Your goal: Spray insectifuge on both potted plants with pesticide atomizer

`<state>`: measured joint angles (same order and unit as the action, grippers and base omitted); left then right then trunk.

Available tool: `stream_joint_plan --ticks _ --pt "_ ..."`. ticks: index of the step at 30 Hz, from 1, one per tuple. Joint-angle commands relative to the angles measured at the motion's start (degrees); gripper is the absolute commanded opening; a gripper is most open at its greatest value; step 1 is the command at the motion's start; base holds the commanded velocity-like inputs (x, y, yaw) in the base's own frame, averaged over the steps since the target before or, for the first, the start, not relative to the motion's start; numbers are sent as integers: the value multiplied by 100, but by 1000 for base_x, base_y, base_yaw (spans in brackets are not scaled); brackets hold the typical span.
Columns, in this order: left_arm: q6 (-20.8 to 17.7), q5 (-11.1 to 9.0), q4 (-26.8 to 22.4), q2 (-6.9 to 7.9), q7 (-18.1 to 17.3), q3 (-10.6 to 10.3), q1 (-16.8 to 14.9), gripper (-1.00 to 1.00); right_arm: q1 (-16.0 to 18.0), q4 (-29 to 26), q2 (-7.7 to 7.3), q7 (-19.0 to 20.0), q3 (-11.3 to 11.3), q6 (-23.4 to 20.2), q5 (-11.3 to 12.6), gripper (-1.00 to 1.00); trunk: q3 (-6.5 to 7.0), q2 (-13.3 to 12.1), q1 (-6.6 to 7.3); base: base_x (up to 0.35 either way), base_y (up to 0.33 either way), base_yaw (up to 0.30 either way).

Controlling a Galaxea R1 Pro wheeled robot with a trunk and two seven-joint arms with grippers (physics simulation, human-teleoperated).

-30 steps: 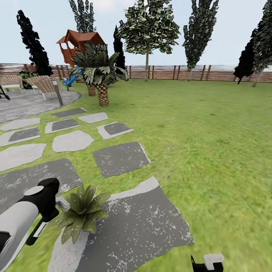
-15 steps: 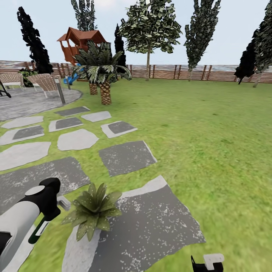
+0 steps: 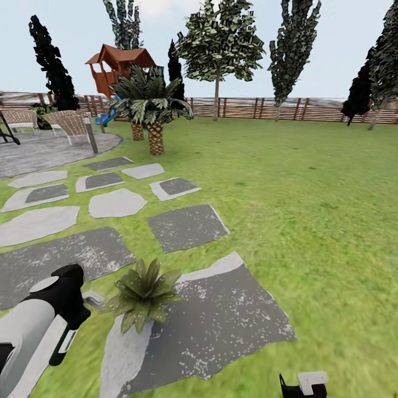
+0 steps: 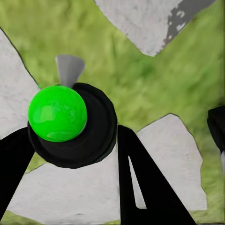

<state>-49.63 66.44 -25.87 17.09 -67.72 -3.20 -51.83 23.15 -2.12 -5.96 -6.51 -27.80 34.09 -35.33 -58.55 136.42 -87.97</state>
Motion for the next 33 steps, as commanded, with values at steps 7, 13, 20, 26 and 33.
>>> stream_joint_plan --ticks 7,13,20,26,33 --pt "628 -26 5 25 -110 -36 243 -100 5 10 -3 -43 -20 18 -62 100 -5 0 3 -337 79 0" --pt "2437 -1100 4 23 -57 -16 715 -100 5 3 -9 -10 -10 13 -82 100 -5 0 3 -337 85 0" --pt "4017 -2228 356 48 -46 11 884 -100 14 -266 1 845 257 2 -270 100 -5 0 3 -337 76 0" --pt "4493 -2420 603 41 -46 64 893 -100 14 -2375 32 4560 304 -1346 -301 100 -5 0 3 -144 24 0" --pt "4859 -2467 643 27 -11 63 927 -100 -12 -3788 346 5958 906 -1946 -320 100 -4 0 3 -4 1 0"
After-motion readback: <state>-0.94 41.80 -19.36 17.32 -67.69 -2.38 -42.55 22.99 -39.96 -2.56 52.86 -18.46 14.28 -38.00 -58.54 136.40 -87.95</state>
